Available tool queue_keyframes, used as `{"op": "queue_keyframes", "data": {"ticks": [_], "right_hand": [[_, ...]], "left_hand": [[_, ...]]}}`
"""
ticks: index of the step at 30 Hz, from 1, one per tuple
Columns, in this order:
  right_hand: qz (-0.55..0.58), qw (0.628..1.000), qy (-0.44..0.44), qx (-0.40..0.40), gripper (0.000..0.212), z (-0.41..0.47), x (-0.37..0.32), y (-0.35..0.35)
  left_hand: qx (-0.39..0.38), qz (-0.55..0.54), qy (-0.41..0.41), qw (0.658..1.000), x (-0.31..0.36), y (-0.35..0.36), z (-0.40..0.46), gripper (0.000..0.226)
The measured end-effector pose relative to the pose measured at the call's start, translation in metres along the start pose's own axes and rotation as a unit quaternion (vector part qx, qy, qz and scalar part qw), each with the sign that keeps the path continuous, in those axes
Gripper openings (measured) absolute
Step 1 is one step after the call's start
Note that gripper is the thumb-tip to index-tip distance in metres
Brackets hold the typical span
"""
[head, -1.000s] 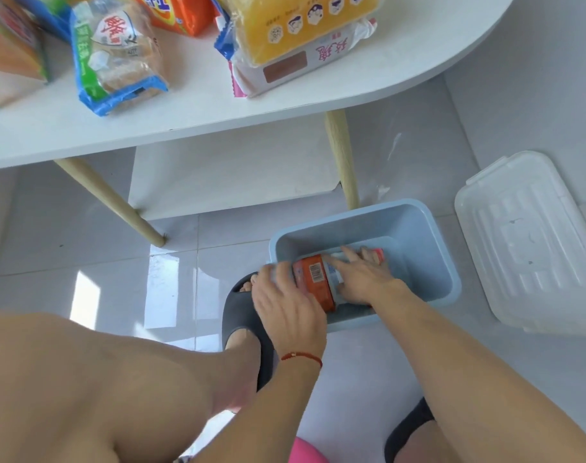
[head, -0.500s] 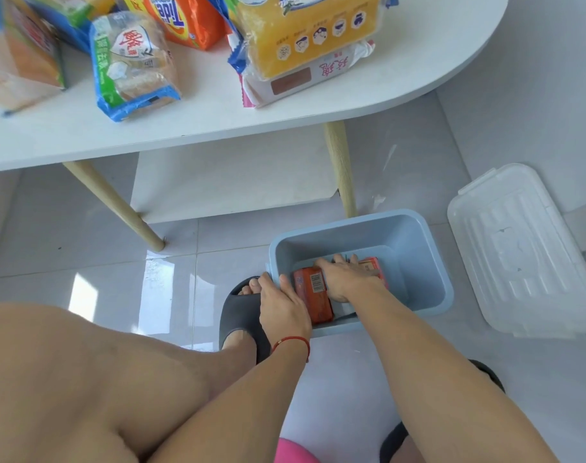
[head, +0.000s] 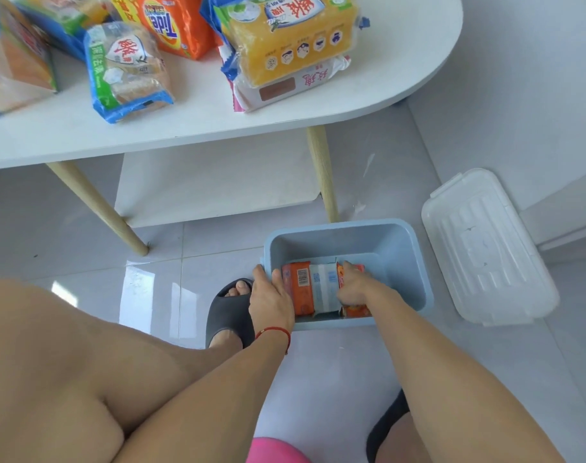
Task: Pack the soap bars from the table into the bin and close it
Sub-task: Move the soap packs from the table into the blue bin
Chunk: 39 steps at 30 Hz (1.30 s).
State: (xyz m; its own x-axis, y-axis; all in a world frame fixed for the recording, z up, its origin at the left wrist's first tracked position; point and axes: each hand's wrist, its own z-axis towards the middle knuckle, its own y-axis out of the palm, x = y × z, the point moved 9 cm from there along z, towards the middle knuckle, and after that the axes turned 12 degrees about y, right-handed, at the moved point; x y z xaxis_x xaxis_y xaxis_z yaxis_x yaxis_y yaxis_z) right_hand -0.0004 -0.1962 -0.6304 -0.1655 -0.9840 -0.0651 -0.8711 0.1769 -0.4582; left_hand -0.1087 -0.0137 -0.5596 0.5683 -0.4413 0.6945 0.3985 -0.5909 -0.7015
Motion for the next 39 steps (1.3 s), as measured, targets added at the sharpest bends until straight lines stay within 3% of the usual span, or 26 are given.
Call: {"op": "queue_keyframes", "data": {"ticks": [4, 8, 11, 14, 17, 20, 22, 24, 27, 30, 35, 39], "right_hand": [[-0.032, 0.998, -0.051, 0.023, 0.044, -0.017, -0.006, -0.017], [-0.062, 0.993, -0.084, 0.063, 0.036, -0.069, -0.024, -0.056], [-0.032, 0.992, -0.119, 0.016, 0.034, -0.132, -0.042, -0.089], [0.025, 0.977, -0.209, -0.022, 0.028, -0.214, -0.064, -0.130], [0.113, 0.936, -0.326, 0.068, 0.020, -0.296, -0.088, -0.188], [0.194, 0.866, -0.390, 0.244, 0.018, -0.342, -0.105, -0.249], [0.232, 0.821, -0.392, 0.345, 0.016, -0.352, -0.117, -0.277], [0.259, 0.791, -0.365, 0.418, 0.016, -0.344, -0.119, -0.297], [0.304, 0.753, -0.329, 0.482, 0.019, -0.335, -0.128, -0.327], [0.271, 0.798, -0.274, 0.463, 0.028, -0.305, -0.152, -0.351], [0.138, 0.898, -0.224, 0.352, 0.053, -0.263, -0.220, -0.368], [0.191, 0.933, -0.179, 0.248, 0.067, -0.230, -0.229, -0.364]], "left_hand": [[-0.047, 0.019, -0.016, 0.999, 0.004, -0.001, -0.001, 0.031], [-0.025, 0.070, 0.032, 0.997, 0.034, -0.029, -0.003, 0.045], [-0.002, 0.006, 0.208, 0.978, 0.104, -0.067, -0.013, 0.045], [0.028, -0.062, 0.415, 0.907, 0.191, -0.127, -0.030, 0.041], [0.079, -0.139, 0.500, 0.851, 0.259, -0.200, -0.021, 0.033], [0.099, -0.120, 0.547, 0.823, 0.314, -0.254, 0.007, 0.026], [0.120, -0.085, 0.528, 0.836, 0.334, -0.281, 0.046, 0.023], [0.124, -0.041, 0.471, 0.873, 0.338, -0.288, 0.091, 0.024], [0.127, 0.019, 0.371, 0.920, 0.312, -0.290, 0.150, 0.028], [0.115, 0.107, 0.316, 0.936, 0.286, -0.276, 0.174, 0.038], [0.184, 0.139, 0.276, 0.933, 0.270, -0.304, 0.202, 0.037], [0.104, 0.237, 0.228, 0.939, 0.227, -0.301, 0.231, 0.036]]}}
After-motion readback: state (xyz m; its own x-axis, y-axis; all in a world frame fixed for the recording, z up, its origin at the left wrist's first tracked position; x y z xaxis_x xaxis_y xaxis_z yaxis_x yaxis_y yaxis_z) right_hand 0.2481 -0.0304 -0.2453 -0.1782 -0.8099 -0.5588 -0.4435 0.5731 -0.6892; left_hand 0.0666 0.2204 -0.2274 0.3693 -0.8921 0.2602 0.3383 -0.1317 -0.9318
